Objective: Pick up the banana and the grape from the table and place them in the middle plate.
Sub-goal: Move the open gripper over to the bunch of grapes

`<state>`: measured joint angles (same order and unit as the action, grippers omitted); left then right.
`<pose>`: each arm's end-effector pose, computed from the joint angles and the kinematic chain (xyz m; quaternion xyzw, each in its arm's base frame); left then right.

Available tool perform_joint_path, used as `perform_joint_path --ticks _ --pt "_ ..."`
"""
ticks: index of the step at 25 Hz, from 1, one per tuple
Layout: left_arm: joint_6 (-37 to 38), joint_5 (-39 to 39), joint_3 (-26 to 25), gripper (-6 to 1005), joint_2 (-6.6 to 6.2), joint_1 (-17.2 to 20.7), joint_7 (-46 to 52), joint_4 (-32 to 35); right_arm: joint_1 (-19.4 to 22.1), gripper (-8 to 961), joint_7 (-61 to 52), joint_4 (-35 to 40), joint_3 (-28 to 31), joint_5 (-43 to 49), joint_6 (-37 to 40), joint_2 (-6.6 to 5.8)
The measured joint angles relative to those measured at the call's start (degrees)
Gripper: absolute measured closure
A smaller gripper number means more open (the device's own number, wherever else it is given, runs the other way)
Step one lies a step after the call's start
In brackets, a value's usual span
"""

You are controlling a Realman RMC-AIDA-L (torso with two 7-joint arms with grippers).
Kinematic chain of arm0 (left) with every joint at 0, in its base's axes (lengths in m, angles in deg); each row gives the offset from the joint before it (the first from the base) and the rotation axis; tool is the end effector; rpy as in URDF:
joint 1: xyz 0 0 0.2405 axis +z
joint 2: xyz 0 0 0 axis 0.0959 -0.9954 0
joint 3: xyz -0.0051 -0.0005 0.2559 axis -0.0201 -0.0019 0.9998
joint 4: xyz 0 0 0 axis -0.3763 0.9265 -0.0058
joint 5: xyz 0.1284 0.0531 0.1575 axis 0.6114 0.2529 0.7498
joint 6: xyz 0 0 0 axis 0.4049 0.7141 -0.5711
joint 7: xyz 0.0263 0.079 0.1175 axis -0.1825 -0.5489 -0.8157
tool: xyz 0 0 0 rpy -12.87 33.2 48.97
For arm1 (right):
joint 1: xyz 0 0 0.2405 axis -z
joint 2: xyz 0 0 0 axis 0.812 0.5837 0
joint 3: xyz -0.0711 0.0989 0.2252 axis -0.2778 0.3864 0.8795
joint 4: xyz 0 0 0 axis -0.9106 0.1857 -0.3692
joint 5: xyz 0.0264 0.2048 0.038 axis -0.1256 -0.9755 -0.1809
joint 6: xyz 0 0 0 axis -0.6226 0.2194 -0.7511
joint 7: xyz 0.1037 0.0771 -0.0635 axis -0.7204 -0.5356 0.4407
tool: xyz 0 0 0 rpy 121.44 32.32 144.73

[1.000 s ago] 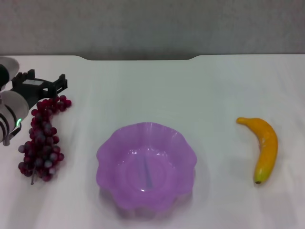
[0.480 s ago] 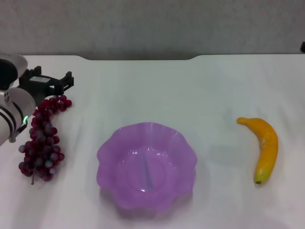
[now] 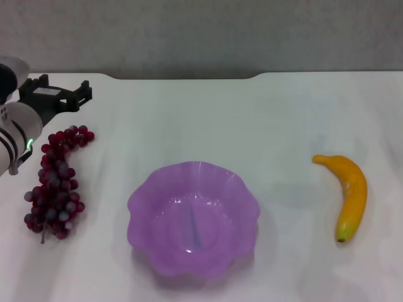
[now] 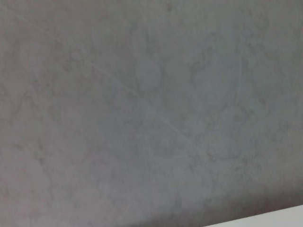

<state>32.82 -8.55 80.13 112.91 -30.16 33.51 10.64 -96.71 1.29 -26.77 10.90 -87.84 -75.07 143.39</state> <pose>-0.2585 0.4304 0.0250 -0.7429 -0.3061 -0.1510 0.5759 0.3137 0.4750 0.1026 -0.6694 0.4178 0.1304 0.6003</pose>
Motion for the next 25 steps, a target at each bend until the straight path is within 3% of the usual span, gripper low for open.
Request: perform_joint_path --ticks 4,9,12,17,20,25 --pt "0.0 0.0 -0.5 142 0.20 -0.6 0.0 -0.6 0.9 64 3.5 -0.6 -4.1 -5.3 7.5 0.78" --pt "0.0 -0.2 -0.5 142 0.19 -0.8 0.0 -0.8 5.7 64 19.8 2.4 -14.6 -29.8 8.1 0.80" --pt "0.1 -0.2 -0.5 142 0.19 -1.0 0.0 -1.3 7.1 64 39.0 1.0 -15.2 -49.4 2.1 0.70" --pt "0.3 0.1 -0.5 143 0.59 -1.5 0.0 -2.6 5.8 64 69.8 -10.8 -13.5 -77.4 -12.8 0.40" --pt "0.4 0.1 -0.5 143 0.61 -2.0 0.0 -2.6 5.5 65 76.7 -14.7 -13.3 -83.9 -19.6 0.38" --pt "1.6 0.2 -0.5 143 0.64 -2.8 0.0 -2.7 5.2 65 80.3 -18.9 -12.9 -86.5 -28.8 0.56"
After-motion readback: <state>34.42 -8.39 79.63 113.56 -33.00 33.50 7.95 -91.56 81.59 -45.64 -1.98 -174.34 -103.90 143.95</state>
